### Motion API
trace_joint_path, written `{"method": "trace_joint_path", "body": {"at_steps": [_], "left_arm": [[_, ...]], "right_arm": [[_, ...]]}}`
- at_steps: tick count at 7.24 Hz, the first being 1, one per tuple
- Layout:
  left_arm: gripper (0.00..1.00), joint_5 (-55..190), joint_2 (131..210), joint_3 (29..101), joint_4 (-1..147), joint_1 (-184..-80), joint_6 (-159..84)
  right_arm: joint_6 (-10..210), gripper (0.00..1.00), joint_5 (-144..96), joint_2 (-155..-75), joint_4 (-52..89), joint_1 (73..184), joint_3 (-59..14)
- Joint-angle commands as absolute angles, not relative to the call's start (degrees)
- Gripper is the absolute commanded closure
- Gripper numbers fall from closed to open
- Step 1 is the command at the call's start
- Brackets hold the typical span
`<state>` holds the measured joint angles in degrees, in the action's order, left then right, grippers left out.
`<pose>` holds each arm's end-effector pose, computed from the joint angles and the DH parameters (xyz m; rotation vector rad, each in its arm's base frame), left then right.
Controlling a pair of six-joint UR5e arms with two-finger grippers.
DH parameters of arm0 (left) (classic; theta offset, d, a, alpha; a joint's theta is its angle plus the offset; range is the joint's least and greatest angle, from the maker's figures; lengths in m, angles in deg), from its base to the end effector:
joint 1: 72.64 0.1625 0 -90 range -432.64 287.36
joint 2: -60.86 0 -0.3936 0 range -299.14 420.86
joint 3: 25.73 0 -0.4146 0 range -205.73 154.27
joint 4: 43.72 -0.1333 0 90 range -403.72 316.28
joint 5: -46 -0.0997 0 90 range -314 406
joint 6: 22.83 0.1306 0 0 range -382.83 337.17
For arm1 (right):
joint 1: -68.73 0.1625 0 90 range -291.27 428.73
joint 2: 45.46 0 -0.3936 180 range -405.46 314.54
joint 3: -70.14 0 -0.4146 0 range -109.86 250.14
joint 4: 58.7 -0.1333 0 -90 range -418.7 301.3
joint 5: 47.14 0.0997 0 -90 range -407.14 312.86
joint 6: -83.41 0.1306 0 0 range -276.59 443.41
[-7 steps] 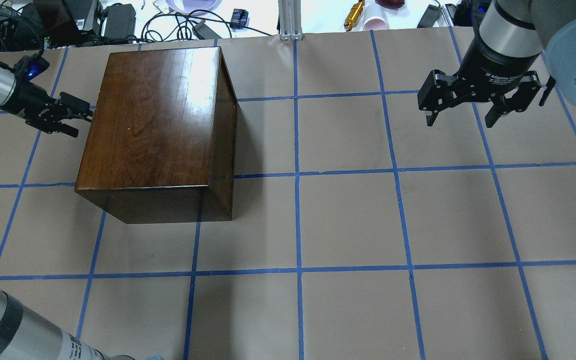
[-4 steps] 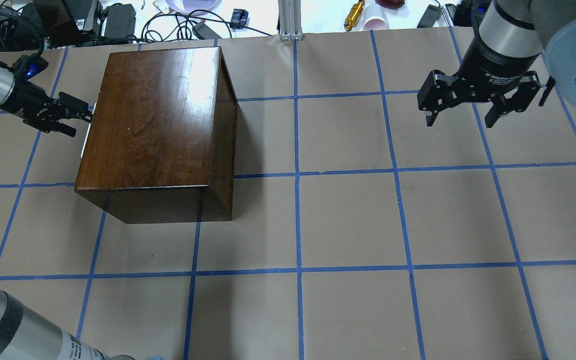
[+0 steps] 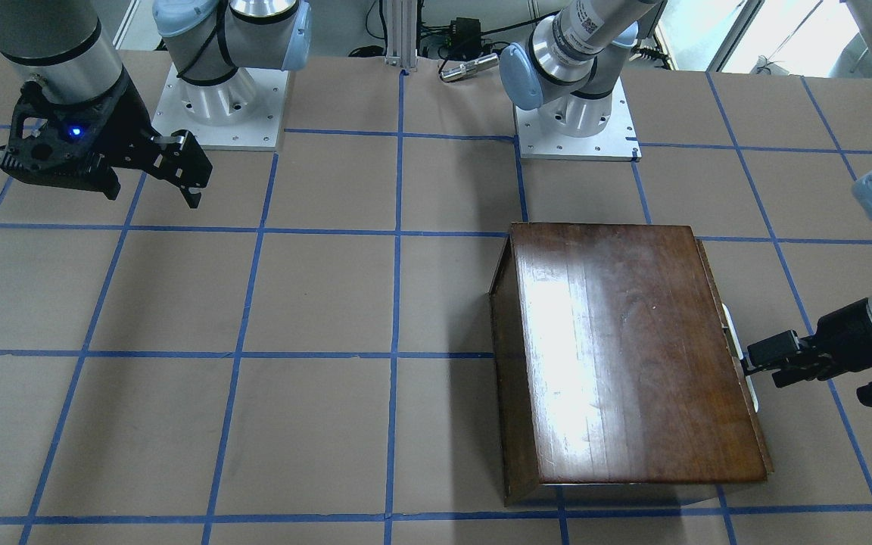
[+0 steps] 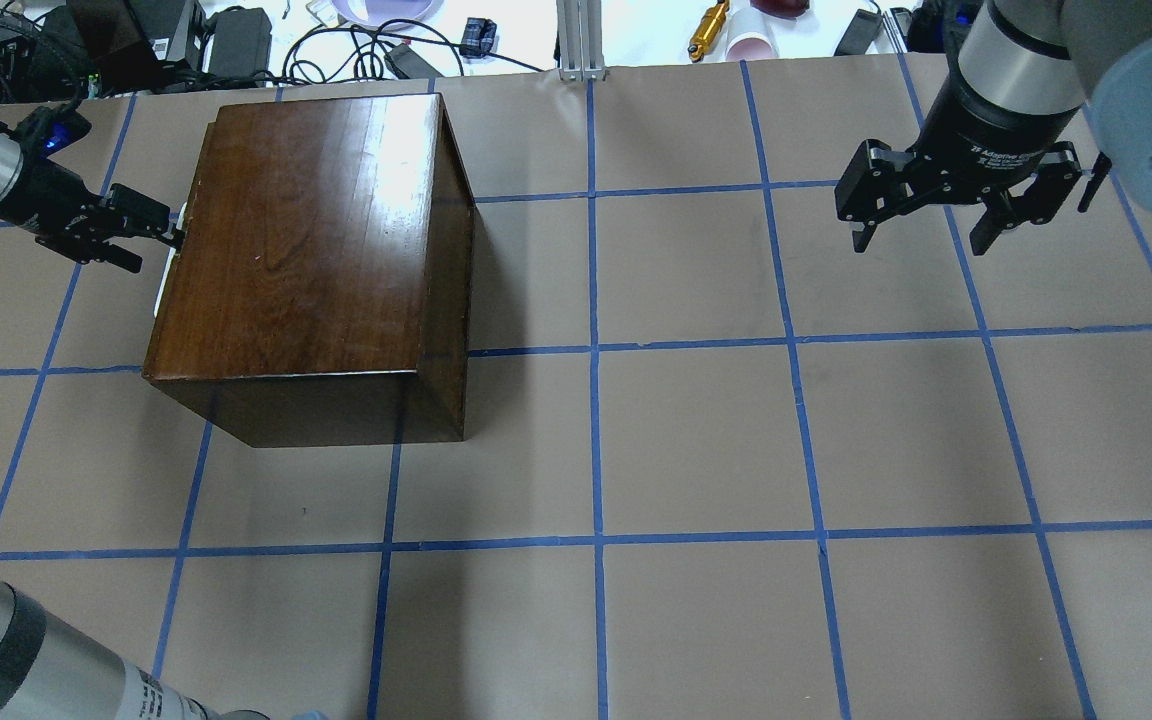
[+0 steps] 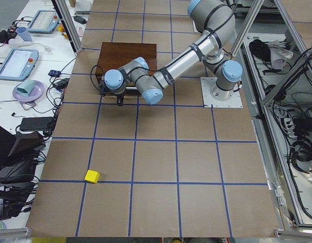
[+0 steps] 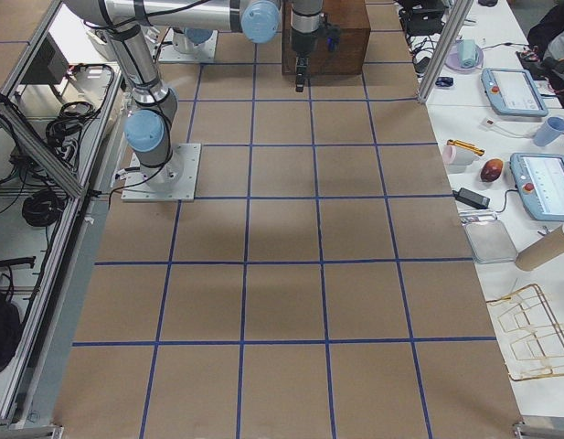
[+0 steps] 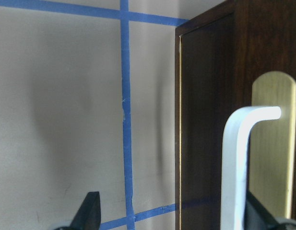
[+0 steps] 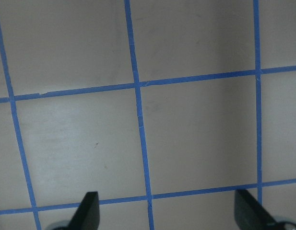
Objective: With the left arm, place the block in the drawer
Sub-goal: 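Pull the drawer open outward with the left gripper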
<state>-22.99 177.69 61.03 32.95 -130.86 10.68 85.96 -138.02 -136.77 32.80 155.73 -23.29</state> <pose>0.1808 -0.6338 0.2101 0.0042 -2.7374 0.0669 0.1048 -0.5098 0.4090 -0.1512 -3.1226 -0.0170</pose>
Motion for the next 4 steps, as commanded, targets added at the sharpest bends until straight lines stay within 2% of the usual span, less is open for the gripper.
{"method": "trace_joint_path", "body": {"at_steps": [1,4], "left_arm": [[0.0,-24.2,177.8,60.9,32.1,-130.8,10.8],[0.0,-25.4,177.8,60.2,31.7,-130.8,10.9]], "right_arm": [[86.0,0.0,-138.0,-136.8,32.8,155.7,-23.3],[86.0,0.0,-138.0,-136.8,32.8,155.7,-23.3]]}}
